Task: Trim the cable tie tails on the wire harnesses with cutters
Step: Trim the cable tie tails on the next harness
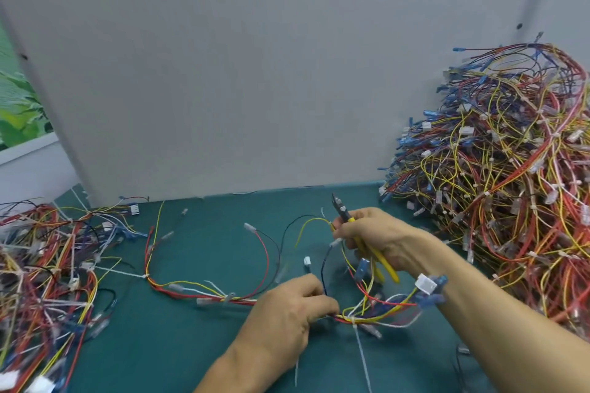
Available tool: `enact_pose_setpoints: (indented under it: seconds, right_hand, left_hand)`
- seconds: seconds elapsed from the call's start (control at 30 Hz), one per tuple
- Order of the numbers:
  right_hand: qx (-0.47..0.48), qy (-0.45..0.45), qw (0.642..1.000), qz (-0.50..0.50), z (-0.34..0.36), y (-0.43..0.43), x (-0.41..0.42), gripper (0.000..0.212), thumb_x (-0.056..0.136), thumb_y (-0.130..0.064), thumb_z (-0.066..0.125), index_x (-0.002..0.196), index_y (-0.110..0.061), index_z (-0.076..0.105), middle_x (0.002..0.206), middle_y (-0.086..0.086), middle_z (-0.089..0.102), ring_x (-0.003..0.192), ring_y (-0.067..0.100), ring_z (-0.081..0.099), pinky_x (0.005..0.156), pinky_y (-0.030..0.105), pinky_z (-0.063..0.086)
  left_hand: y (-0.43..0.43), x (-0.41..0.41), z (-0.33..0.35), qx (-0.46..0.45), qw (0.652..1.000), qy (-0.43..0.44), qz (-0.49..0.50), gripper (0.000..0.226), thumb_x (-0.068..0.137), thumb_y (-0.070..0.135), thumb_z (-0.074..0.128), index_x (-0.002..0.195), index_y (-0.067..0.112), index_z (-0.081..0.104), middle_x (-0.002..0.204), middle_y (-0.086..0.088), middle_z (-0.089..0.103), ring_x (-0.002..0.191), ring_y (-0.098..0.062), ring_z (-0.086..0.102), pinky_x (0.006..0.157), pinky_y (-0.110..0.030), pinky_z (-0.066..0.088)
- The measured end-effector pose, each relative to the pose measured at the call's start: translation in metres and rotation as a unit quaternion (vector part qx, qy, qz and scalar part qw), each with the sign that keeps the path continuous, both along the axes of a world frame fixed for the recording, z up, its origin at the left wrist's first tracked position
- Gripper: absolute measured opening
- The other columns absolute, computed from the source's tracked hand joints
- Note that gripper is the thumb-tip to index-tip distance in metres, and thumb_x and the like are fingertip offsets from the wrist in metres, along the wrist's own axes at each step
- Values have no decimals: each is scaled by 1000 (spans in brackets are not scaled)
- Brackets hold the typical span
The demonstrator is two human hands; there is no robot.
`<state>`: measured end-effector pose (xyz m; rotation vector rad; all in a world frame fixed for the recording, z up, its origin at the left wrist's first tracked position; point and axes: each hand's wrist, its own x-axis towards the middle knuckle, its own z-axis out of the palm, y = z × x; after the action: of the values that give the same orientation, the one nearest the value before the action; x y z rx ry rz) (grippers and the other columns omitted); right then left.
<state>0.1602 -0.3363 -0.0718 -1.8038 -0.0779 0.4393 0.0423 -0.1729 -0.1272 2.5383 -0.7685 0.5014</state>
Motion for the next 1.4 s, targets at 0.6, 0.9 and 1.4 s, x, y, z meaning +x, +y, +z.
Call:
enact_pose_setpoints:
  seconds: [0.6,0.9,1.4]
  right_hand:
    - [-234,-119,965,-6,-22,6,33,17,78,-17,74,79,-1,68,79,15,65,71,21,55,68,34,46]
    - [-303,-273,907,-104,57,-33,9,24,85,-34,67,78,-11,64,80,10,67,76,26,60,56,27,39]
    - [-402,-147,904,-13,-31,1,-64,32,77,-52,60,93,-24,59,105,4,63,101,30,59,73,33,43]
  left_hand:
    - [-2,2,4,-52,982,167,68,14,94,26,55,97,24,68,92,4,62,91,-11,54,83,-28,42]
    - [-4,6,16,-99,937,293,161,23,92,26,51,70,25,58,73,9,64,72,-9,55,66,-24,41]
    - [-17,6,9,54,923,97,367,28,90,45,51,112,30,41,107,6,60,104,-20,58,73,-33,43]
